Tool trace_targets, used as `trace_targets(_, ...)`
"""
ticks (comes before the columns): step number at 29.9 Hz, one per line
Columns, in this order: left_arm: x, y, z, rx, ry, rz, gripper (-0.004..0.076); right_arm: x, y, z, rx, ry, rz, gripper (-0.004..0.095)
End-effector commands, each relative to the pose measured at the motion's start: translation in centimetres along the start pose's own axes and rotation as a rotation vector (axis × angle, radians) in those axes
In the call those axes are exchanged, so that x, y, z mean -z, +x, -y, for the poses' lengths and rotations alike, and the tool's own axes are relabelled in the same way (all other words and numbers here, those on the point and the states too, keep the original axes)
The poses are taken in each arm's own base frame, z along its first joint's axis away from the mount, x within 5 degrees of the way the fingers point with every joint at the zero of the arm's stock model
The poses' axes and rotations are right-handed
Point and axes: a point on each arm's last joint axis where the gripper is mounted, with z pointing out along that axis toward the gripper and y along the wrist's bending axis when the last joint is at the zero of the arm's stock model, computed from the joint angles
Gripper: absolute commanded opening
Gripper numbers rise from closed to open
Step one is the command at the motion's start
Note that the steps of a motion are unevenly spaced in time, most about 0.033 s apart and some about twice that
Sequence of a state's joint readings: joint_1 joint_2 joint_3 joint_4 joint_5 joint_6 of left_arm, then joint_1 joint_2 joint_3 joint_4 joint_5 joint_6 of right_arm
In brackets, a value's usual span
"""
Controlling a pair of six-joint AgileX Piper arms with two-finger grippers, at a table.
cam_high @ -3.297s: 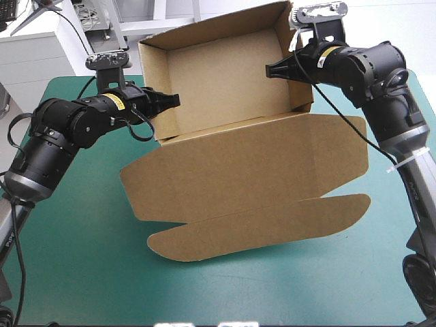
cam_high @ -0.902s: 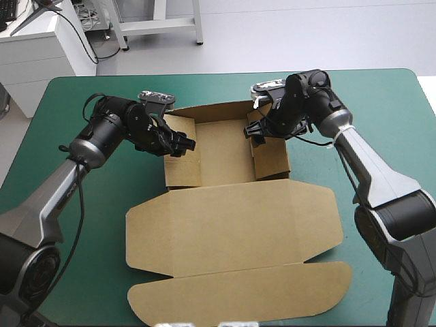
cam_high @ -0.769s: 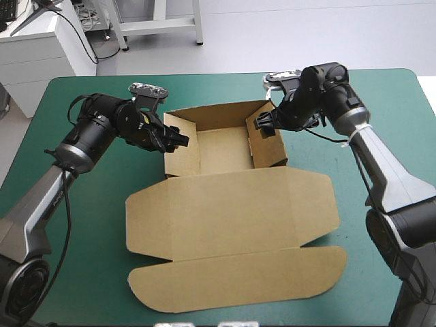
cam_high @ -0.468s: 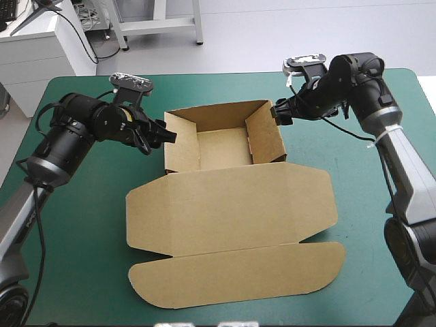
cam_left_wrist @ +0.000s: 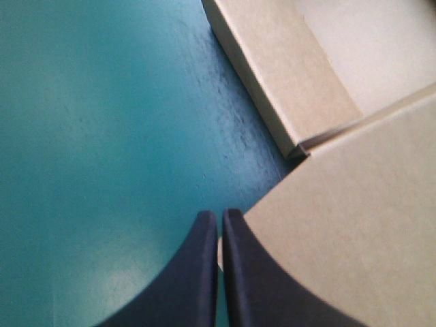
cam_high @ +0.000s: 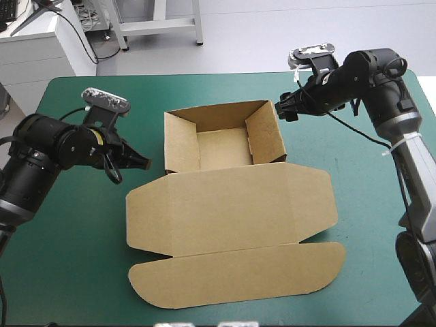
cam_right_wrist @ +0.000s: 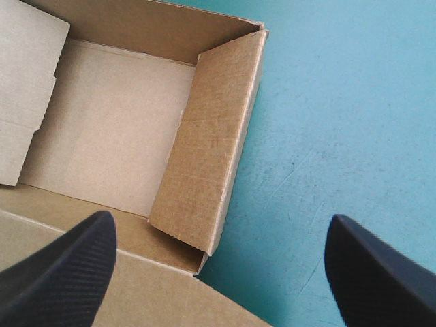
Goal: Fold the box
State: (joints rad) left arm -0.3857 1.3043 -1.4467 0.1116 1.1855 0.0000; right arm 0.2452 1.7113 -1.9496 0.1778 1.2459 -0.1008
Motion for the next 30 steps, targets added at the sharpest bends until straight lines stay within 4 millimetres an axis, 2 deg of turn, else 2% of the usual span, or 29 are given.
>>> trace_targets(1,0.7,1.6,0.4,0.004,0.028,0.032,-0.0008,2.1,-0.2,-0.4,0.021,-0.023,0.056,0.0763)
trace_targets(7,-1.1,5.9,1.3,0.026,0.089,0.003,-0.0008,-0.6,-0.5,-0.2,0.009,-0.063,0.005,0.0762)
trace_targets(13,-2.1,10.3,1.9,0.045,0.123,-0.025,-0.0008,-5.1,-0.4,0.4,-0.008,-0.089,-0.086,0.0759)
trace_targets(18,-2.1,13.0,2.0,0.046,0.126,-0.041,-0.0008,-9.1,0.0,0.9,-0.023,-0.104,-0.162,0.0725)
trace_targets(24,-1.5,14.6,2.2,0.066,0.151,0.007,-0.0008,-12.4,0.5,1.3,-0.052,-0.13,-0.208,0.0586)
trace_targets(30,-0.8,15.2,2.2,0.067,0.151,0.037,-0.0008,-14.5,1.0,1.5,-0.068,-0.141,-0.247,0.0315)
